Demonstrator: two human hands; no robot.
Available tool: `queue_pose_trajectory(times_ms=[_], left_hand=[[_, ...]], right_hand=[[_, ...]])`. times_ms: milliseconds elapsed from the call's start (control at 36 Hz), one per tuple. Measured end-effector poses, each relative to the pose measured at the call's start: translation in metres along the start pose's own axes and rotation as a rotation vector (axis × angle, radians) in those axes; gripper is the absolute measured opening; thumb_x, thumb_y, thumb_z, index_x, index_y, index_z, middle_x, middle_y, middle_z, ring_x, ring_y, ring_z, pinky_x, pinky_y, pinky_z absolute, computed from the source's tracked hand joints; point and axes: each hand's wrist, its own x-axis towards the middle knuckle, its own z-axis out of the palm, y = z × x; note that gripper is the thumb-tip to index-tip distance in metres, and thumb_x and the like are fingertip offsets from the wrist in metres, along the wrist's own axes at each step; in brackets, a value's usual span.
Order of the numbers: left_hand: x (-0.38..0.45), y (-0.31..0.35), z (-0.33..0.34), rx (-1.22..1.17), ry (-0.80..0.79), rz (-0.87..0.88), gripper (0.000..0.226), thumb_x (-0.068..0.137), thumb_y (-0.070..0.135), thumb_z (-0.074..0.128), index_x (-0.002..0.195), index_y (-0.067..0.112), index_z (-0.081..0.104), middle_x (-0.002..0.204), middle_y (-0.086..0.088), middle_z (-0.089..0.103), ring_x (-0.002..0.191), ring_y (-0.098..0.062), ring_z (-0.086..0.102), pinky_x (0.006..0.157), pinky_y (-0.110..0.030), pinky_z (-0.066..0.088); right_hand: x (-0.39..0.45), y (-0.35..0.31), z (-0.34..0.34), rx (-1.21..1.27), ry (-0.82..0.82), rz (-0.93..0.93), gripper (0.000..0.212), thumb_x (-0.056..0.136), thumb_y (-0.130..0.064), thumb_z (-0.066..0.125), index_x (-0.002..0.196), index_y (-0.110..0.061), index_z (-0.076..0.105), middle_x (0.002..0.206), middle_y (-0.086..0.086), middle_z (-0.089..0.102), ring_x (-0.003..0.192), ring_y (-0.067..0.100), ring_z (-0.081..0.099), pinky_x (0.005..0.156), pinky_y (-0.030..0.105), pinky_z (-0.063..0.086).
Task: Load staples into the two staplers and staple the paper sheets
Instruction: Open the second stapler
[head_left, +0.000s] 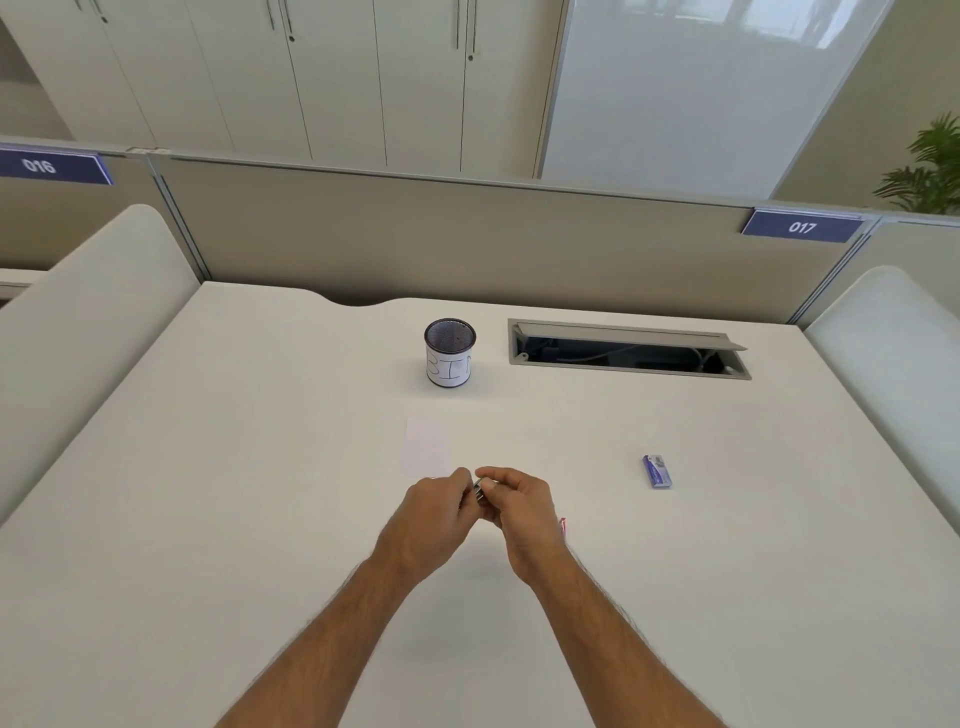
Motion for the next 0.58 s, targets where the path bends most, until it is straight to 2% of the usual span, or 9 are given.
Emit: queue_pose_trajectory(times_ms=[83,167,250,333,444,528,583], left_hand=[[0.001,-0.005,-0.004,-0.015,-0.046,0.065,0.021,0.102,0.018,0.049,0.086,0.005,0.055,0.067,-0.006,0.060,0.059,-0.018,0.044,0.057,-0.035,0.041],[0.006,-0.009,-0.008,-0.016,-0.129,0.097,0.019,0.101,0.016,0.051,0.088,0.006,0.062,0.071,-0.005,0.065,0.064,-0.020,0.052,0.062,-0.036,0.045],[0.010,-0.014,-0.013,-0.052,-0.170,0.095,0.015,0.099,0.016,0.056,0.089,0.012,0.067,0.070,0.000,0.064,0.061,-0.010,0.048,0.059,-0.025,0.041],[0.010,-0.016,-0.017,-0.135,-0.178,0.080,0.012,0.094,0.018,0.064,0.082,0.019,0.062,0.061,0.009,0.056,0.056,-0.009,0.044,0.054,-0.016,0.036],[0.010,-0.018,-0.015,-0.177,-0.164,0.063,0.013,0.091,0.020,0.065,0.081,0.023,0.057,0.067,-0.001,0.063,0.056,-0.009,0.045,0.055,-0.017,0.039],[0.006,-0.021,-0.011,-0.191,-0.134,0.064,0.015,0.091,0.020,0.061,0.080,0.028,0.054,0.068,0.003,0.063,0.058,-0.010,0.049,0.057,-0.020,0.042],[0.005,-0.021,-0.007,-0.175,-0.113,0.072,0.017,0.091,0.021,0.058,0.080,0.029,0.049,0.062,0.007,0.056,0.055,-0.010,0.044,0.054,-0.019,0.038]], right_hand=[[0.001,0.000,-0.002,-0.015,0.004,0.012,0.021,0.099,0.004,0.053,0.109,0.002,0.071,0.084,0.016,0.070,0.074,0.025,0.067,0.080,0.036,0.061],[0.001,0.001,-0.006,-0.025,0.008,0.027,0.022,0.098,0.004,0.053,0.109,0.001,0.072,0.083,0.014,0.069,0.070,0.022,0.064,0.076,0.033,0.058],[0.002,0.001,-0.007,-0.022,0.011,0.039,0.021,0.098,0.004,0.054,0.107,0.000,0.073,0.083,0.014,0.069,0.070,0.023,0.064,0.075,0.033,0.058],[0.003,-0.001,-0.006,-0.016,0.010,0.034,0.021,0.099,0.004,0.054,0.107,0.000,0.072,0.084,0.015,0.070,0.074,0.026,0.066,0.078,0.035,0.059],[0.004,-0.004,-0.009,-0.020,-0.003,0.034,0.022,0.099,0.004,0.053,0.109,0.000,0.072,0.088,0.018,0.071,0.077,0.028,0.065,0.084,0.037,0.060],[0.003,-0.004,-0.009,-0.017,-0.014,0.030,0.022,0.099,0.003,0.053,0.110,0.000,0.071,0.089,0.018,0.073,0.077,0.027,0.065,0.083,0.036,0.059],[0.002,-0.004,-0.008,-0.004,-0.017,0.027,0.022,0.099,0.003,0.053,0.111,0.001,0.071,0.088,0.017,0.073,0.075,0.026,0.066,0.082,0.036,0.059]])
